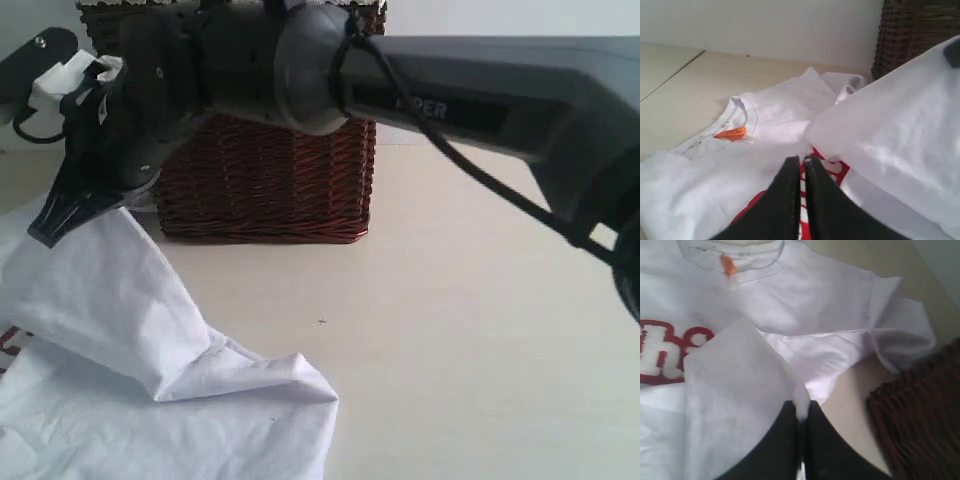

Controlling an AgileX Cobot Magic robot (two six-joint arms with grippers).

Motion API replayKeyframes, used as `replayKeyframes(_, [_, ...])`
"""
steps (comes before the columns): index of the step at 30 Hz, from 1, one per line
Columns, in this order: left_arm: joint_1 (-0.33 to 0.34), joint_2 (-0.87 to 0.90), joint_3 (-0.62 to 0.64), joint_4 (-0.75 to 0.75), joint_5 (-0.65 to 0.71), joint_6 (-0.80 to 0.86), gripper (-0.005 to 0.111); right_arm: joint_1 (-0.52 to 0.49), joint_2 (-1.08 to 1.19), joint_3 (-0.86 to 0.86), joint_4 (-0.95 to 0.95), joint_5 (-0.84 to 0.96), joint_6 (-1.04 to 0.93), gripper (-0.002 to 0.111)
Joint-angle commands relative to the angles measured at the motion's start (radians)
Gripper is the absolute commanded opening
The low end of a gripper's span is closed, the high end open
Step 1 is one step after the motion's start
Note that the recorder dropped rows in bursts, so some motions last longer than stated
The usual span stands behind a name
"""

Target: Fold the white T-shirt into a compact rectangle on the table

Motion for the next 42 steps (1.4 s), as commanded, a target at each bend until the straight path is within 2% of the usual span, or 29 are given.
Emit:
replayKeyframes(1, [-0.007,-0.004,0.001,-0.007,-0.004,-0.005,0.007,-0.017,-0.042,-0.007,-0.496,0.076,0.389,0.000])
replayKeyframes(5, [-0.007,-0.004,0.001,-0.007,-0.004,-0.005,0.007,-0.065,-0.038,-0.007,-0.835,0.175,0.676,0.000])
replayKeyframes(6, [-0.007,-0.004,0.001,-0.007,-0.004,-0.005,0.007,-0.080,-0.036,-0.007,-0.863,0.188,0.700,0.000])
replayKeyframes(9, [-0.007,-0.004,0.001,-0.007,-0.004,-0.003,0.007,-0.152,-0.009,-0.007,-0.870,0.272,0.731,0.000])
replayKeyframes(13, [-0.007,-0.004,0.001,-0.007,-0.004,-0.005,0.007,-0.190,0.020,-0.005,-0.851,0.292,0.726,0.000])
replayKeyframes(15, [-0.007,-0.004,0.001,-0.007,-0.004,-0.005,0.007,-0.197,0.035,-0.005,-0.803,0.292,0.662,0.000])
replayKeyframes(16, [-0.007,-0.004,0.001,-0.007,-0.004,-0.005,0.007,-0.197,0.048,-0.005,-0.749,0.288,0.588,0.004])
replayKeyframes(18, [-0.007,-0.004,0.001,-0.007,-0.004,-0.005,0.007,-0.197,0.061,-0.005,-0.695,0.282,0.549,0.016])
replayKeyframes(21, [-0.007,-0.004,0.001,-0.007,-0.004,-0.005,0.007,-0.181,0.050,-0.005,-0.598,0.271,0.471,0.027])
replayKeyframes(26, [-0.007,-0.004,0.001,-0.007,-0.004,-0.005,0.007,-0.136,-0.008,-0.005,-0.541,0.233,0.447,0.042])
replayKeyframes(29, [-0.007,-0.004,0.001,-0.007,-0.004,-0.005,0.007,-0.108,-0.045,-0.005,-0.535,0.270,0.447,0.045])
replayKeyframes(31, [-0.007,-0.004,0.001,-0.007,-0.004,-0.005,0.007,-0.085,-0.065,-0.005,-0.514,0.320,0.442,0.044])
replayKeyframes(34, [-0.007,-0.004,0.001,-0.007,-0.004,-0.005,0.007,-0.042,-0.089,0.006,-0.330,0.353,0.346,0.038])
replayKeyframes(36, [-0.007,-0.004,0.001,-0.007,-0.004,-0.005,0.007,-0.003,-0.108,0.044,-0.242,0.327,0.305,0.028])
replayKeyframes(40, [-0.007,-0.004,0.001,-0.007,-0.004,-0.005,0.007,0.078,-0.145,0.182,-0.227,0.286,0.307,0.004])
replayKeyframes(42, [-0.007,-0.004,0.001,-0.007,-0.004,-0.005,0.007,0.107,-0.157,0.283,-0.223,0.225,0.323,0.000])
